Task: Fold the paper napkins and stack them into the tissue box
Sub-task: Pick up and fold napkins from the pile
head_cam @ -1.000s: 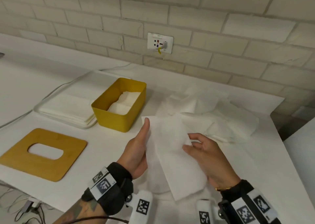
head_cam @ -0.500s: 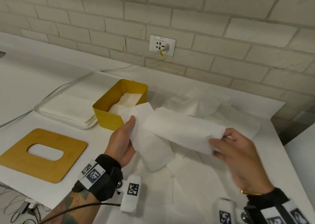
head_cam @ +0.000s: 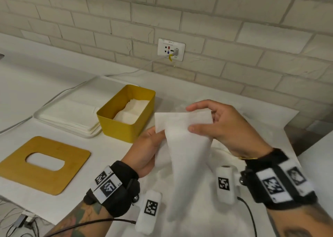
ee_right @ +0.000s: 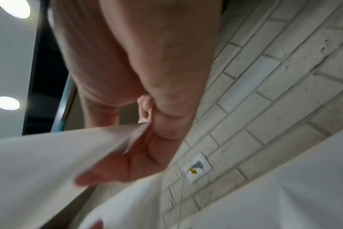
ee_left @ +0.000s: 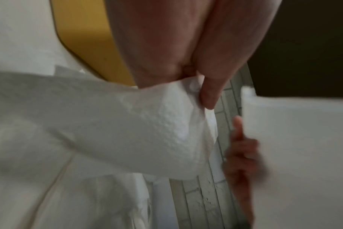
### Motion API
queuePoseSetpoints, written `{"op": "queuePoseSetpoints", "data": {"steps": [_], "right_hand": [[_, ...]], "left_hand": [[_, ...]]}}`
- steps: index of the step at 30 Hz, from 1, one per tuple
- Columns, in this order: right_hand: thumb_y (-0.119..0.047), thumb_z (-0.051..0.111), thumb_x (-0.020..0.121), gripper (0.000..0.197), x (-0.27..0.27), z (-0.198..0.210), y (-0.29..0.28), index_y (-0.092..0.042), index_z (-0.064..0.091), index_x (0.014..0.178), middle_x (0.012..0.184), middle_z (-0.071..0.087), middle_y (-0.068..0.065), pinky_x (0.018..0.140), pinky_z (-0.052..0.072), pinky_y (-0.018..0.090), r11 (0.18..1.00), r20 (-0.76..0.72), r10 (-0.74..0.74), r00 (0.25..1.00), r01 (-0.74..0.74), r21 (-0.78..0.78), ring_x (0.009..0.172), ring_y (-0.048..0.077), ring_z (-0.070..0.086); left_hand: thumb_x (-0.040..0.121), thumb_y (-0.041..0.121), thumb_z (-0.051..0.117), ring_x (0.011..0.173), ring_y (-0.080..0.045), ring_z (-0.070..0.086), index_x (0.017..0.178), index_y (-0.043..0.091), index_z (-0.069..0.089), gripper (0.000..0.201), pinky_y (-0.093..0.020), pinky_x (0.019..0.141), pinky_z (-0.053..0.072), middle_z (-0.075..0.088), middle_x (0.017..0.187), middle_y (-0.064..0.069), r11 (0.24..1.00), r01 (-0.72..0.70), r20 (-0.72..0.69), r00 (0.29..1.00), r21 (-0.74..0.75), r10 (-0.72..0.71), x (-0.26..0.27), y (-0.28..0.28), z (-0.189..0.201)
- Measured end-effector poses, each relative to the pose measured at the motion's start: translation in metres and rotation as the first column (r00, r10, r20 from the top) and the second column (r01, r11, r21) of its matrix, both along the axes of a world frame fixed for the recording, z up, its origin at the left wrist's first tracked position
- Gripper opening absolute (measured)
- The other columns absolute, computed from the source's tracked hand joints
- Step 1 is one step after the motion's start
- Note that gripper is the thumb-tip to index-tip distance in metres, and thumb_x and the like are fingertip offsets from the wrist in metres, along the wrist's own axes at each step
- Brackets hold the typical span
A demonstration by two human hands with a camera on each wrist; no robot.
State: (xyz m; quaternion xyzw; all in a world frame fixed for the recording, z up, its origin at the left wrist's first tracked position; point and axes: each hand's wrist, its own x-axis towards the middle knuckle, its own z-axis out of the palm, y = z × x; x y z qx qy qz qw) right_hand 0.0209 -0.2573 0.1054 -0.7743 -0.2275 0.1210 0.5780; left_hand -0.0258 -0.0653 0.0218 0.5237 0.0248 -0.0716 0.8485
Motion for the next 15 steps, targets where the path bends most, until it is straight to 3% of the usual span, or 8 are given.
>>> {"op": "queuePoseSetpoints", "data": {"steps": [4, 12, 15], "right_hand": [[-0.014, 0.083, 0.081, 0.042, 0.007, -0.029, 0.007, -0.032, 0.068, 0.115, 0.094, 0.079, 0.008, 0.088, 0.058, 0.059, 0.987, -0.007, -0.158, 0.987, 0.158, 0.002, 0.089, 0.032, 0.075], [-0.023, 0.088, 0.077, 0.043, 0.006, -0.044, 0.013, -0.039, 0.067, 0.110, 0.091, 0.078, 0.005, 0.088, 0.058, 0.056, 0.971, -0.025, -0.241, 0.970, 0.241, -0.008, 0.087, 0.025, 0.076], [-0.034, 0.089, 0.070, 0.045, 0.008, -0.047, 0.018, -0.042, 0.067, 0.108, 0.096, 0.078, 0.005, 0.089, 0.058, 0.053, 0.962, -0.045, -0.273, 0.961, 0.274, 0.004, 0.090, 0.024, 0.075]], "left_hand": [[0.107, 0.034, 0.044, 0.120, -0.032, 0.067, 0.137, 0.012, 0.061, 0.041, -0.047, 0.102, 0.053, 0.071, 0.128, -0.015, 0.996, -0.011, -0.049, 0.999, -0.090, 0.007, -0.007, -0.012, -0.001], [0.104, 0.055, 0.036, 0.117, -0.028, 0.070, 0.130, 0.015, 0.065, 0.056, -0.048, 0.105, 0.050, 0.073, 0.124, -0.013, 0.994, -0.066, -0.100, 0.993, -0.084, 0.058, -0.005, -0.019, 0.000], [0.106, 0.048, 0.041, 0.119, -0.029, 0.068, 0.134, 0.013, 0.064, 0.051, -0.047, 0.105, 0.050, 0.072, 0.126, -0.013, 0.999, -0.018, -0.081, 0.997, -0.030, 0.015, -0.004, -0.020, 0.000]]}}
